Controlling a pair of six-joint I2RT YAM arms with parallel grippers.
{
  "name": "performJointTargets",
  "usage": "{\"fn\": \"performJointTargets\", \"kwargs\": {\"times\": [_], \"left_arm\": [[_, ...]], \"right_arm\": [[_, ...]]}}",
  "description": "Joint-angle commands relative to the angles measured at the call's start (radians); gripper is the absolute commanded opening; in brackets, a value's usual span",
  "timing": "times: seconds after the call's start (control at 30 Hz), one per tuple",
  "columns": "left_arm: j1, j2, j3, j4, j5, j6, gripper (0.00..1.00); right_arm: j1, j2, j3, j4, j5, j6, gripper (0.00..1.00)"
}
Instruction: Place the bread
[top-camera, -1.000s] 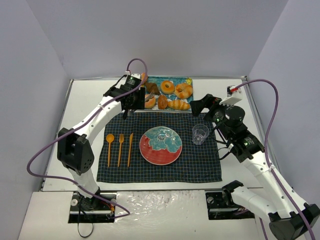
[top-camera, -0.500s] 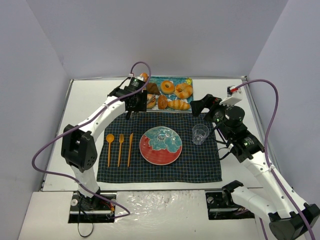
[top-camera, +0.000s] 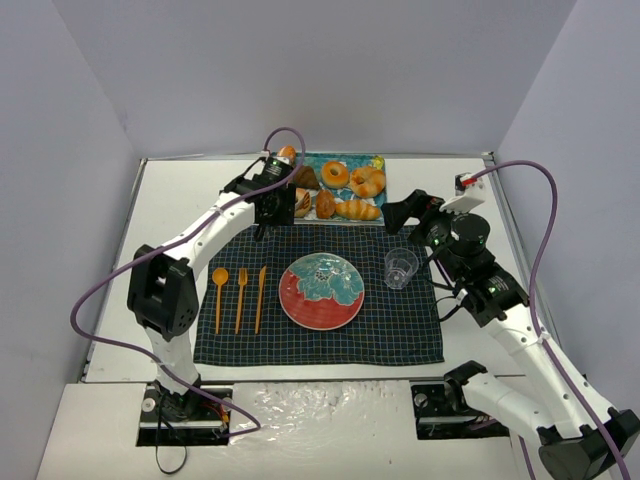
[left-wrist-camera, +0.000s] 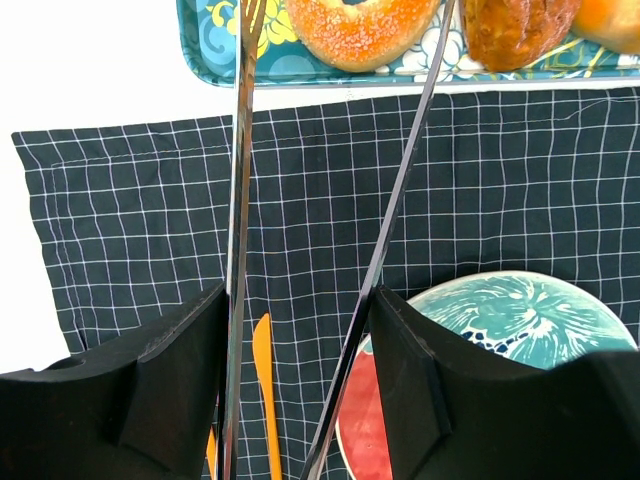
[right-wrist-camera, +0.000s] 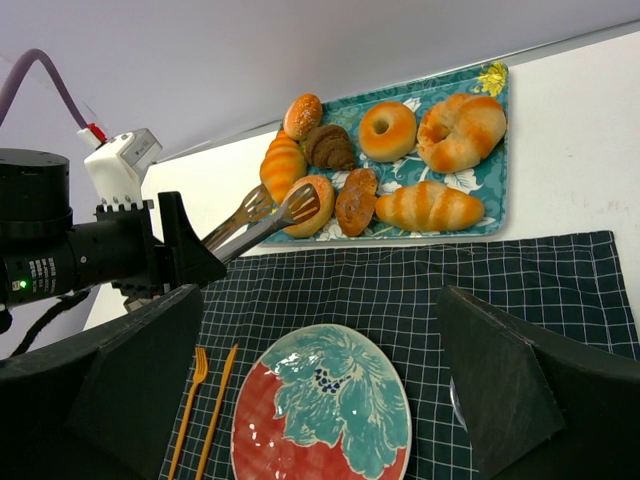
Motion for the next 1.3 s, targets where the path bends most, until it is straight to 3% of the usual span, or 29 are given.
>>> {"fn": "performJointTargets", "kwargs": {"times": [0.0, 1.27], "left_arm": [[-0.007, -0.011, 0.052, 0.016, -0.021, 0.0, 0.51], [-0.019, 0.004, 0.02, -0.028, -0.003, -0.069, 0.51]], "right_arm": [[0.008, -0.018, -0.001, 0.059, 0.03, 0.003, 1.0], [0.007, -0.02, -0.01, 0.059, 0.026, 0.012, 1.0]]}}
